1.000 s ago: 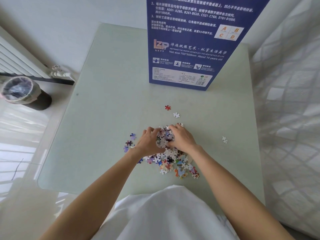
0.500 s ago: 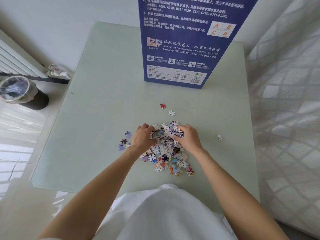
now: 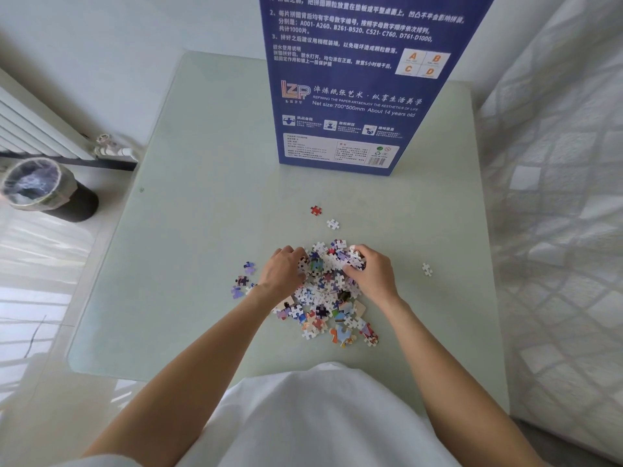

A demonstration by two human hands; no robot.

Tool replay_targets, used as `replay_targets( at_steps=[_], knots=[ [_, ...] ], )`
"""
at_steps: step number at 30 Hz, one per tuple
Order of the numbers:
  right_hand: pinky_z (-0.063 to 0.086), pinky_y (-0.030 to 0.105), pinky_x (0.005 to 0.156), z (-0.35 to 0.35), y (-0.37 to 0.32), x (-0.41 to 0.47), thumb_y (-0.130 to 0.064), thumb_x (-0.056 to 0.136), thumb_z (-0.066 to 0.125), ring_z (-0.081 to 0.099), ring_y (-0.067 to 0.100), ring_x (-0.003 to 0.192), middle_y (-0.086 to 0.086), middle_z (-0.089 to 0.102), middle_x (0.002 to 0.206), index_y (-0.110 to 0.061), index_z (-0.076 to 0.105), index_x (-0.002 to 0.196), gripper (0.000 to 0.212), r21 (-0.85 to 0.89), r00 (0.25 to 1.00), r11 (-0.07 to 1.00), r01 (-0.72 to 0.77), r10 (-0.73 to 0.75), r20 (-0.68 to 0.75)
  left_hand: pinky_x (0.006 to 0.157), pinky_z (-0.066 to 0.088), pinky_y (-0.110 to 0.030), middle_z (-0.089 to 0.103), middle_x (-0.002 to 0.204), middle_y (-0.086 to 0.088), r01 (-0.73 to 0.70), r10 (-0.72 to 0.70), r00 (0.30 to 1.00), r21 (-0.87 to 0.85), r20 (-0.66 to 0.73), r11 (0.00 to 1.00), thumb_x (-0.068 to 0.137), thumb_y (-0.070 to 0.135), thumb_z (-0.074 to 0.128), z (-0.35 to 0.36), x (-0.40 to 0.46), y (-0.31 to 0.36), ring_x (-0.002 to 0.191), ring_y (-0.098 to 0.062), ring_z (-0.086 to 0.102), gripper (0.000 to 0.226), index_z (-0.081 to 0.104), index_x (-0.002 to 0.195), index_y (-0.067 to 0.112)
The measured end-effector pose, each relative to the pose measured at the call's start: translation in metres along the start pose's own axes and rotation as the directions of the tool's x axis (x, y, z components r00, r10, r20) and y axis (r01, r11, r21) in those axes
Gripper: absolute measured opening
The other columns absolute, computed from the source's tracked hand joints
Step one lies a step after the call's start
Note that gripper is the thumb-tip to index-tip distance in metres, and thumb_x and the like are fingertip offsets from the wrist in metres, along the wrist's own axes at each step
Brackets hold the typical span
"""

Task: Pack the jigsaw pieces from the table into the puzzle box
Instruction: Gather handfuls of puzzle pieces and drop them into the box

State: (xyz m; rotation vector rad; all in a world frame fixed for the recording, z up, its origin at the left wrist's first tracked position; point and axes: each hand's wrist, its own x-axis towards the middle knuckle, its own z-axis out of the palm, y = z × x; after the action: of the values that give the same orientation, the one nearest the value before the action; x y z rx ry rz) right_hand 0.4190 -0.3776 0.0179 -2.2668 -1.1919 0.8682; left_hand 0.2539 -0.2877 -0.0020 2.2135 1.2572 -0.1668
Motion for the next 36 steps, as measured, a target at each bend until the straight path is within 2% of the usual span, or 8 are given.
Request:
replay_targets(
  at_steps=[1,6,13,19,26,28,31,36],
  knots=[
    [0.042,0.024,0.088,0.001,0.000,-0.001,-0.018,0.084,0.067,0.062,0.014,0.089,0.008,0.062,0.121,-0.009,0.054,0.126,0.045,0.005,1.000,1.000,0.002,-0.002,-0.010,0.083,0.045,-0.029,0.056,0.115,-0.008,-0.008,0.008,1.000,0.000,-0.002,1.000,0.087,0.015,0.062,0.000,0.000,0.000,0.106,-0.023,0.051,0.041,0.050,0.126,0.015],
    [0.036,0.021,0.092,0.002,0.001,-0.005,-0.017,0.084,0.066,0.055,0.021,0.112,0.009,0.059,0.122,-0.006,0.056,0.124,0.042,-0.028,0.999,1.000,0.001,-0.002,-0.032,0.070,0.048,-0.026,0.061,0.111,-0.007,-0.045,0.041,0.998,-0.065,-0.055,0.997,0.088,0.008,0.057,-0.001,-0.003,-0.002,0.088,-0.023,0.061,0.033,0.057,0.120,0.016],
    [0.036,0.020,0.092,-0.008,-0.005,-0.010,-0.017,0.085,0.066,0.056,0.021,0.110,0.008,0.060,0.119,-0.005,0.058,0.122,0.040,-0.068,0.989,0.992,0.110,-0.116,-0.091,0.080,0.048,-0.020,0.071,0.099,-0.005,-0.128,0.087,0.970,-0.172,-0.228,0.977,0.085,0.008,0.065,-0.021,-0.014,-0.012,0.086,-0.019,0.068,0.020,0.071,0.103,0.011],
    [0.042,0.024,0.090,-0.023,-0.016,-0.016,-0.014,0.083,0.067,0.060,0.024,0.103,0.013,0.065,0.113,-0.003,0.061,0.118,0.037,-0.149,0.980,0.970,0.190,-0.196,-0.026,0.082,0.050,-0.018,0.072,0.098,-0.001,-0.130,0.069,0.960,-0.213,-0.270,0.968,0.084,0.014,0.067,-0.043,-0.024,-0.014,0.085,-0.013,0.068,0.017,0.073,0.100,0.015],
    [0.030,0.007,0.087,-0.078,-0.045,-0.011,-0.019,0.079,0.073,0.053,0.018,0.117,0.009,0.059,0.125,-0.002,0.057,0.123,0.050,0.111,0.988,0.983,0.144,-0.136,-0.076,0.068,0.046,-0.006,0.073,0.092,0.005,-0.248,0.117,0.906,-0.286,-0.407,0.926,0.082,0.021,0.069,-0.098,-0.023,0.008,0.074,-0.001,0.063,0.016,0.074,0.098,0.020],
    [0.033,0.001,0.075,-0.104,-0.059,-0.006,-0.021,0.076,0.075,0.055,0.010,0.104,0.005,0.063,0.118,-0.004,0.062,0.118,0.047,0.161,0.978,0.968,0.193,-0.176,-0.111,0.068,0.046,-0.007,0.073,0.091,0.005,-0.316,0.151,0.874,-0.305,-0.463,0.898,0.082,0.019,0.070,-0.127,-0.018,0.022,0.070,0.004,0.061,0.015,0.074,0.097,0.021],
    [0.043,0.006,0.068,-0.150,-0.091,0.004,-0.019,0.073,0.077,0.063,0.008,0.086,-0.001,0.070,0.103,-0.013,0.069,0.105,0.034,0.207,0.945,0.927,0.312,-0.280,-0.170,0.067,0.044,-0.006,0.071,0.089,0.007,-0.450,0.247,0.776,-0.235,-0.580,0.861,0.081,0.014,0.070,-0.187,-0.008,0.050,0.068,0.004,0.059,0.017,0.074,0.095,0.021],
    [0.052,0.024,0.071,-0.220,-0.149,0.027,-0.024,0.075,0.076,0.063,0.013,0.089,-0.006,0.067,0.100,-0.021,0.065,0.100,0.028,0.200,0.884,0.877,0.436,-0.376,-0.279,0.071,0.043,-0.004,0.065,0.088,0.014,-0.628,0.410,0.524,-0.013,-0.746,0.778,0.082,0.014,0.069,-0.297,0.017,0.108,0.078,0.001,0.060,0.016,0.074,0.097,0.017]
  ],
)
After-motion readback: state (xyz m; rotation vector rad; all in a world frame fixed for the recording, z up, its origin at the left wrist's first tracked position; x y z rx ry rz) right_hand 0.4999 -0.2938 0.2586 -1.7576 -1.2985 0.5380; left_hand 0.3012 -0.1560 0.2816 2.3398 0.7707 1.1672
